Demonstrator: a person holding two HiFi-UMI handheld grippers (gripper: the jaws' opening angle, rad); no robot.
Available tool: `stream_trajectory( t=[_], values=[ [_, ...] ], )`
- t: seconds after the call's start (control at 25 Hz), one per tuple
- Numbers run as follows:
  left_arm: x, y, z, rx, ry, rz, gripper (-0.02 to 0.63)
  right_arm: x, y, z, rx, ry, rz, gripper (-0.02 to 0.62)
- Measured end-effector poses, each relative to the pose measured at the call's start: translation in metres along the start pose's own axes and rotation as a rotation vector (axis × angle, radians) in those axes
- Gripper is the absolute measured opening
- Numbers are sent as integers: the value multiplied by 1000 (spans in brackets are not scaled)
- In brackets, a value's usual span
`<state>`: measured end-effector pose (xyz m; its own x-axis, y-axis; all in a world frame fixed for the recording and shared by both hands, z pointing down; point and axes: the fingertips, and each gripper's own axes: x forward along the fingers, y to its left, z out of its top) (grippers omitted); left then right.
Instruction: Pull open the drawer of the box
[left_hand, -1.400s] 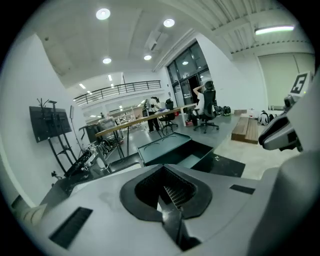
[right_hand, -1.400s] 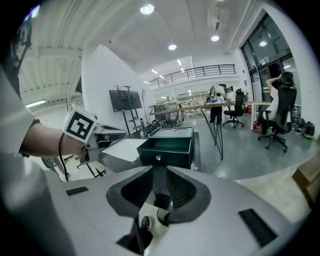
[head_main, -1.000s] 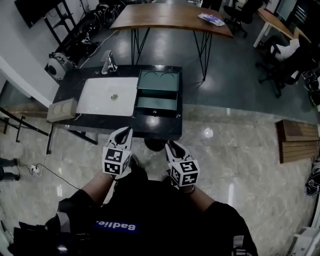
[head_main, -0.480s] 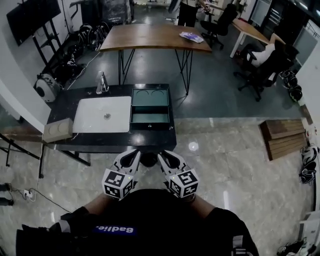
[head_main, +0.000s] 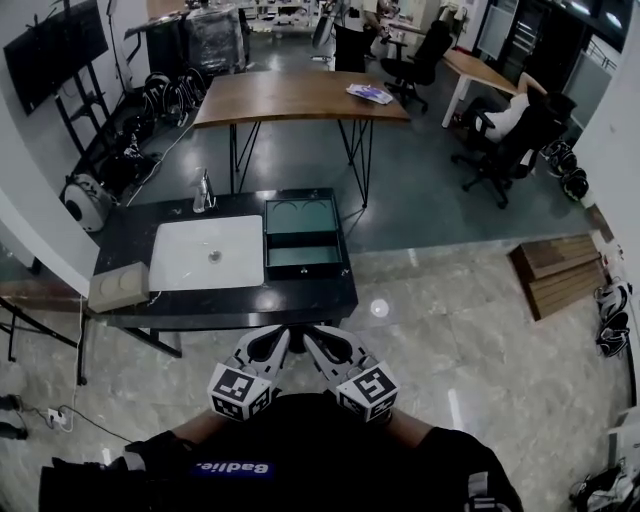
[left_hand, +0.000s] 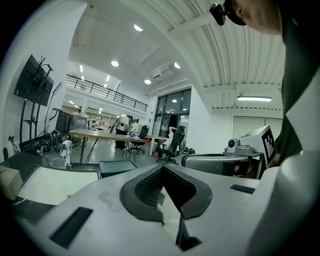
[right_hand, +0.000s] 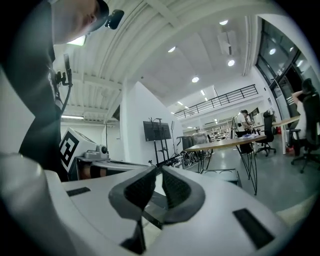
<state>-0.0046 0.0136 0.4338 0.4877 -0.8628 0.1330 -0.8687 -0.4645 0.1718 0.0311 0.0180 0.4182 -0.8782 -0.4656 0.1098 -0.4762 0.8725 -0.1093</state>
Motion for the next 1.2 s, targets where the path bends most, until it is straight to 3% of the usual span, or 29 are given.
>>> stream_trajectory(
  t=[0.04,0.36,1.2],
  values=[
    [-2,-2,1,8,-5,-13,2,1,3,0,-3,-8,2,0],
    [-10,-12,5,57,-23,-62,2,5,6,-1,7,-14,-6,0],
    [-8,-16,2,82,-31,-60,2,5,-10,-8,16,5,-68,0]
  ],
)
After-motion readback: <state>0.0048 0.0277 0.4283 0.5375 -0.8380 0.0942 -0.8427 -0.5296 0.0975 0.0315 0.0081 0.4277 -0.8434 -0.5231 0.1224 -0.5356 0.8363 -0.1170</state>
